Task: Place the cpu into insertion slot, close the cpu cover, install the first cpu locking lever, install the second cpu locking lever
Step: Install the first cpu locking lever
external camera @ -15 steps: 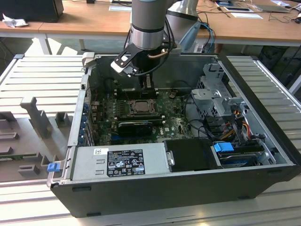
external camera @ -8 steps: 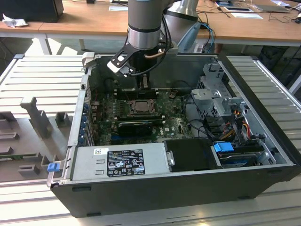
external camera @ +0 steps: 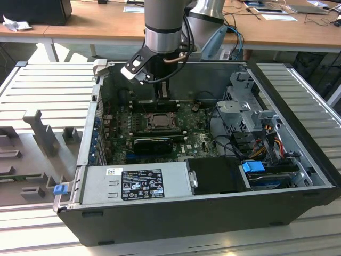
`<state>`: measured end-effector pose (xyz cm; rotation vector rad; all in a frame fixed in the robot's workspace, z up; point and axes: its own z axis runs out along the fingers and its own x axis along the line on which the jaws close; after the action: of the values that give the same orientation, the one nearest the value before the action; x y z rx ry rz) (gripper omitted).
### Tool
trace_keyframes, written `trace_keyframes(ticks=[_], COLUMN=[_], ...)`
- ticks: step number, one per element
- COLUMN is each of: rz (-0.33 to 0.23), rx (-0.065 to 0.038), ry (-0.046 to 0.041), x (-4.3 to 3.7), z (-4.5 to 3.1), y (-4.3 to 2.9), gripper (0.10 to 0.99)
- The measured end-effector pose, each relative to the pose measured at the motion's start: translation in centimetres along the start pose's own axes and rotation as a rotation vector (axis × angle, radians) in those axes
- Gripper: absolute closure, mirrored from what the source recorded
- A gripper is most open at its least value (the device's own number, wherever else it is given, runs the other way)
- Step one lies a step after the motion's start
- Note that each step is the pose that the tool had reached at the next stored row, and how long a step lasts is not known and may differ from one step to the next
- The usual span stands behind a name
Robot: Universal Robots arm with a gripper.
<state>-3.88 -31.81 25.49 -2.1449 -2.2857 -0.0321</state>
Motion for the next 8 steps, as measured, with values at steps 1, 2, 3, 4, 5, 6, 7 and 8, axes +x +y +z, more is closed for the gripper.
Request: trace_keyframes(ticks=[1, 2, 3, 4, 5, 6, 7, 8], rz=[0.0, 0.0, 0.0, 0.0, 0.0, 0.0, 0.0, 0.0], rx=[0.0, 0.0, 0.0, 0.0, 0.0, 0.0, 0.0, 0.0], ry=[0.0002, 0.0003, 0.0, -0.0001, 0.0, 0.0, 0.0002, 0.0], x=[-0.01, -0.01, -0.02, -0.02, -0.02, -0.02, -0.01, -0.01], z=[-0.02, -0.04, -0.08, -0.12, -0.19, -0.27, -0.34, -0.41], y=[0.0, -0.01, -0.01, -0.01, -0.01, -0.01, -0.01, -0.01], gripper=[0.98, 0.98, 0.98, 0.98, 0.98, 0.98, 0.98, 0.98])
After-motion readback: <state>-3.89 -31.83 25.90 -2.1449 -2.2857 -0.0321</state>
